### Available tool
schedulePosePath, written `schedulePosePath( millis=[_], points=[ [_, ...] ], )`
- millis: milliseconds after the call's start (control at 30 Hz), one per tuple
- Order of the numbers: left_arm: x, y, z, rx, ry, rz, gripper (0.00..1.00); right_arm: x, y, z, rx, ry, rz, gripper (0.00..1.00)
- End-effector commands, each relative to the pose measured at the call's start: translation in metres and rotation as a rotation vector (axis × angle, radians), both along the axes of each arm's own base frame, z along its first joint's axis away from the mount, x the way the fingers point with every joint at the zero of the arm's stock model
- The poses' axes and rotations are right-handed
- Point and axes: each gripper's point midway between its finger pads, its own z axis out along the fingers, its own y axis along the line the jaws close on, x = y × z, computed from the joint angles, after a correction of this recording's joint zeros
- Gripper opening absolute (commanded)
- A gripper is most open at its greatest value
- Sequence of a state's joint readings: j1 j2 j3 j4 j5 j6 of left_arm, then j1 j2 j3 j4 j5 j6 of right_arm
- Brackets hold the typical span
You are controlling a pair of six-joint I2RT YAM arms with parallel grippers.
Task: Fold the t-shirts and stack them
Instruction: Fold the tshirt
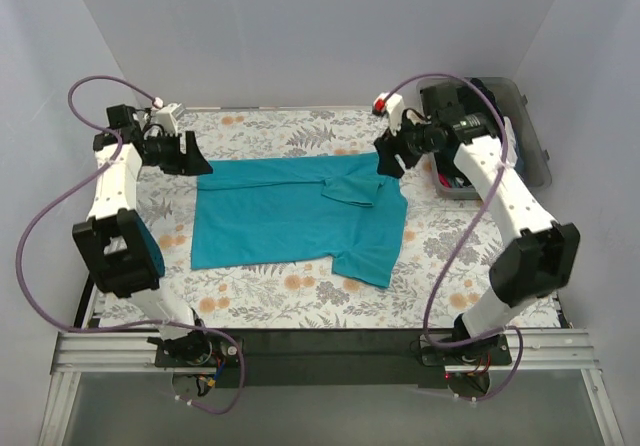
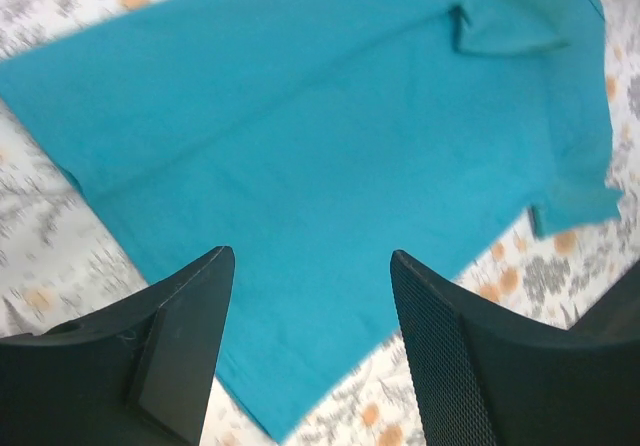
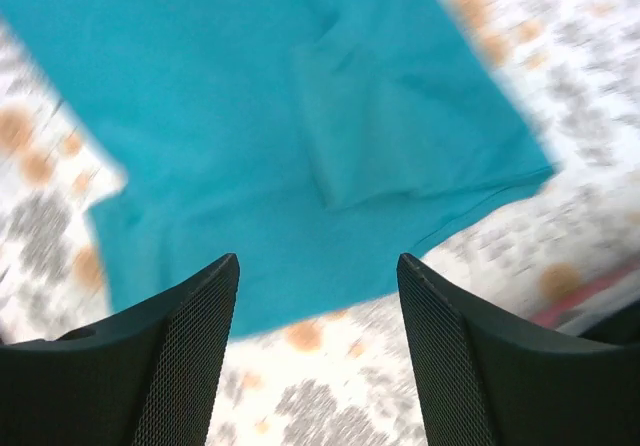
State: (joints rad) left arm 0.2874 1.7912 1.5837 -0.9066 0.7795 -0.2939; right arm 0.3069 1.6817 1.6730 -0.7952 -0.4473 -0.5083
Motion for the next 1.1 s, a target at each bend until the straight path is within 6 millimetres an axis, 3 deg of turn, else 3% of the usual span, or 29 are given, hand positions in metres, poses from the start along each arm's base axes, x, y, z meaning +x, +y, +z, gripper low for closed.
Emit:
schedulePosePath(
  millis=[0,33,67,133,167,367,400,667,1000,1067],
  points=[
    [-0.069,-0.018,0.002,-0.015,0.034,-0.117,0.63,-0.082,-0.007,-0.072,-0.148,0.24,0.13,0.7],
    [-0.077,-0.019,-0.001,-0.007,0.041,-0.118,0.62,-0.096,-0.009,-0.069,-0.156,0.227,0.138,0.7],
    [-0.087,-0.02,-0.004,-0.002,0.057,-0.124,0.62,-0.117,-0.017,-0.091,-0.196,0.289,0.134,0.68],
    [-0.111,-0.025,-0.012,0.02,0.057,-0.161,0.61,-0.141,-0.016,-0.094,-0.215,0.287,0.163,0.68],
    [-0.126,-0.027,-0.02,0.032,0.076,-0.166,0.61,-0.158,-0.02,-0.11,-0.248,0.327,0.172,0.67],
    [-0.164,-0.022,-0.051,0.156,0.073,-0.207,0.59,-0.183,-0.03,-0.138,-0.303,0.34,0.162,0.63],
    [-0.173,-0.02,-0.064,0.17,0.106,-0.204,0.58,-0.191,-0.03,-0.148,-0.318,0.365,0.171,0.62],
    [-0.183,-0.006,-0.093,0.3,0.07,-0.217,0.53,-0.189,-0.018,-0.176,-0.339,0.367,0.153,0.57],
    [-0.184,-0.004,-0.103,0.288,0.128,-0.236,0.48,-0.201,-0.011,-0.2,-0.386,0.431,0.18,0.45],
    [-0.182,0.0,-0.106,0.318,0.108,-0.248,0.48,-0.203,-0.011,-0.203,-0.39,0.441,0.185,0.37]
  ],
)
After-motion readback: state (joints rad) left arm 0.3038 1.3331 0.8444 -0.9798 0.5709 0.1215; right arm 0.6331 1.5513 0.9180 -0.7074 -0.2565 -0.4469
